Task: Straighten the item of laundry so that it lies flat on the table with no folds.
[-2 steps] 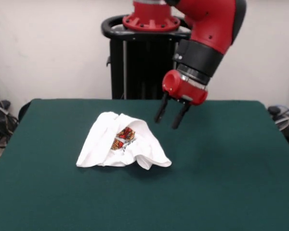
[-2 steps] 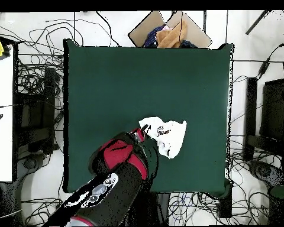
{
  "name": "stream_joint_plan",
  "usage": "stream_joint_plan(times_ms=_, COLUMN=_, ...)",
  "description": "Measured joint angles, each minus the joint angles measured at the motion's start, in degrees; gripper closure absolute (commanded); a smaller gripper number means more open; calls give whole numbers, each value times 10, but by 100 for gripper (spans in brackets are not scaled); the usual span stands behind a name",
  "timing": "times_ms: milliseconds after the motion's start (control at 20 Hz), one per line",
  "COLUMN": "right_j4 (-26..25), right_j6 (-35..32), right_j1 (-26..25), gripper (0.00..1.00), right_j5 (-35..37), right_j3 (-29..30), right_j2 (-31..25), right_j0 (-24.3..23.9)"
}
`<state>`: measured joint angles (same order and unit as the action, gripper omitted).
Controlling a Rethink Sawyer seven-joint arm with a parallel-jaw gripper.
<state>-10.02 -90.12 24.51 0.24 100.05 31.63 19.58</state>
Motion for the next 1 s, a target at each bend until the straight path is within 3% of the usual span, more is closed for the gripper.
stream_joint_plan(times_ms=1000, right_j4=12, right_j6=0, right_j1=-102, gripper=0, right_j5=-86, right_j3=2, right_j2=5, right_j0=-17)
